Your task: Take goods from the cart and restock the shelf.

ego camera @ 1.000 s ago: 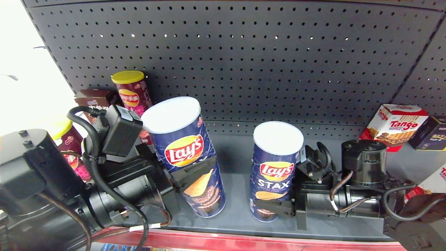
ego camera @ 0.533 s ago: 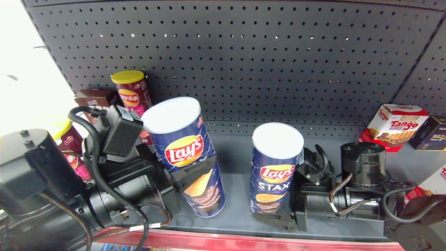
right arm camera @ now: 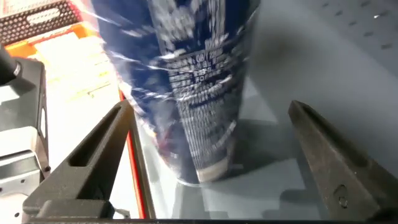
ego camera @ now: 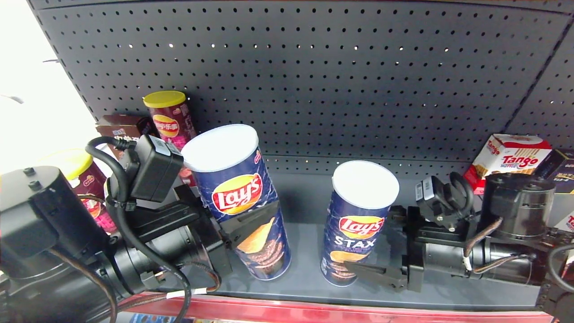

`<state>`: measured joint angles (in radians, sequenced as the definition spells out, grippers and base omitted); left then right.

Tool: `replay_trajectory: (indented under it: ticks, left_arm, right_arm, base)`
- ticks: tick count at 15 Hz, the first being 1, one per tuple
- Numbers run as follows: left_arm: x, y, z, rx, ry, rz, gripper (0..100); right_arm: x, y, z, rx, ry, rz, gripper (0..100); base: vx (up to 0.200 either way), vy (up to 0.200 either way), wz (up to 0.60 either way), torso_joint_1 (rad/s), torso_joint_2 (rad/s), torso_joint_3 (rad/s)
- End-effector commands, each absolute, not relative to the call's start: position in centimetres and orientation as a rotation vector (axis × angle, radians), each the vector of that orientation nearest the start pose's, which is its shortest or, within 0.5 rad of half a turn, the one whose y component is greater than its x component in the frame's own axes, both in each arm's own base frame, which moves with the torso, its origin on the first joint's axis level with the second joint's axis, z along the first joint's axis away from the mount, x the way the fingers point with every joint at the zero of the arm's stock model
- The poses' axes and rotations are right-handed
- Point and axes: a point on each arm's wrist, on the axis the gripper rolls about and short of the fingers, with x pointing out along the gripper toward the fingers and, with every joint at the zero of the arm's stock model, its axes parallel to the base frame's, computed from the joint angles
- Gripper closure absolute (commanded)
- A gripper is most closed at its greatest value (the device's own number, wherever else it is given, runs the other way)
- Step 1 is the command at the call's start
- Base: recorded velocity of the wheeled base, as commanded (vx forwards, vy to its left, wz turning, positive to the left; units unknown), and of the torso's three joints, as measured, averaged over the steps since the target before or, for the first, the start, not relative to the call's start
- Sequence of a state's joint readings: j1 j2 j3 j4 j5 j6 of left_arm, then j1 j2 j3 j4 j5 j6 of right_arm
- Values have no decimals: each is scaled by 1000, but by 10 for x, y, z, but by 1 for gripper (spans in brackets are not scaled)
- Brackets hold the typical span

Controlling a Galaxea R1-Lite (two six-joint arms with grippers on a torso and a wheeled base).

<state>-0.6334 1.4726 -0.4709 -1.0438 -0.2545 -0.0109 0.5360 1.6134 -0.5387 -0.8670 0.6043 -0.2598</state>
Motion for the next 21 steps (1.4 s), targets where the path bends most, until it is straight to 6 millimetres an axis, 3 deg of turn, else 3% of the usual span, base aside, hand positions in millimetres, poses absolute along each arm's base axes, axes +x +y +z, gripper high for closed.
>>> replay_trajectory:
  ticks: [1,6,12,15,18,21]
  left_arm:
    - [182,-140,197,-20,-41,-887,100]
    - [176,-136,189,-14,-17,-887,100]
    - [173,-132,188,-16,-18,-882,100]
    - [176,-130,191,-17,-27,-871,100]
    - [176,-129,188,-17,-19,-870,100]
    - [176,-128,187,-15,-13,-868,100]
  right_arm:
    - [201,128,179,-224,5,1126,0]
    - [167,91,206,-231,-125,1029,0]
    - [117,58,244,-145,-262,720,0]
    - [86,39,238,-120,-227,450,0]
    - [54,20,218,-88,-250,222,0]
    - [36,8,196,-70,-246,91,0]
  base:
    - [0,0,0,0,0,0]
    - [0,0,0,0,0,0]
    - [0,0,0,0,0,0]
    - [0,0,0,0,0,0]
    - [0,0,0,0,0,0]
    - [0,0,0,0,0,0]
